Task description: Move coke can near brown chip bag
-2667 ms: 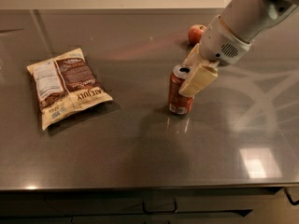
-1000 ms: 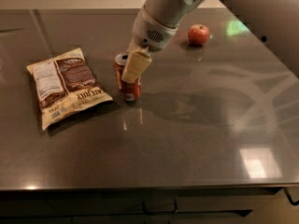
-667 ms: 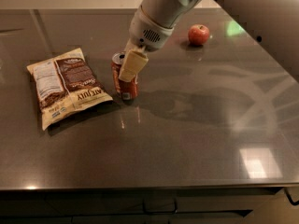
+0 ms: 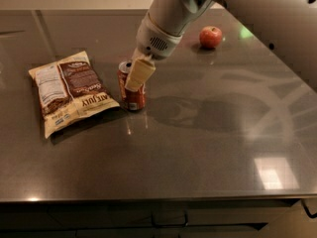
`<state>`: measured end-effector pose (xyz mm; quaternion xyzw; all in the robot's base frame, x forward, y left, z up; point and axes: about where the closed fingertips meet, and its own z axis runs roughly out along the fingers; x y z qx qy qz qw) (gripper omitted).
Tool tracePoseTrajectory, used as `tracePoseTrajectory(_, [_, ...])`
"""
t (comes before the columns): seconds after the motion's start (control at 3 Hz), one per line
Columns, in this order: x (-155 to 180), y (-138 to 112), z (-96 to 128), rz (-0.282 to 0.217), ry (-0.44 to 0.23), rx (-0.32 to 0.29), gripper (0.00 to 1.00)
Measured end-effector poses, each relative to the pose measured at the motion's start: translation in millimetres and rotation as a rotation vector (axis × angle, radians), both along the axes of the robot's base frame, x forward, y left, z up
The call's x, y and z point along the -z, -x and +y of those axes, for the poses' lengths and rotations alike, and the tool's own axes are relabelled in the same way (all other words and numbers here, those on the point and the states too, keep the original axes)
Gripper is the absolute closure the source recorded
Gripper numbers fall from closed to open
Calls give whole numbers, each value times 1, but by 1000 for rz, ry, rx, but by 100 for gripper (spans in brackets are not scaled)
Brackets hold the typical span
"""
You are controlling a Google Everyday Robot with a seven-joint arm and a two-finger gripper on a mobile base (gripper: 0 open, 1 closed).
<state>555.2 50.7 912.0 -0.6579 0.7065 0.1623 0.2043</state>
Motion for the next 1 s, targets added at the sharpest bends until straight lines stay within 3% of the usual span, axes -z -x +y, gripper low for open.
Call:
tracePoseTrajectory(0.33, [0, 1, 1, 0, 0, -3, 12])
tracePoseTrajectory(0.67, [0, 1, 2, -1, 1, -5, 0])
tracePoseTrajectory(1.0, [0, 1, 2, -1, 1, -5, 0])
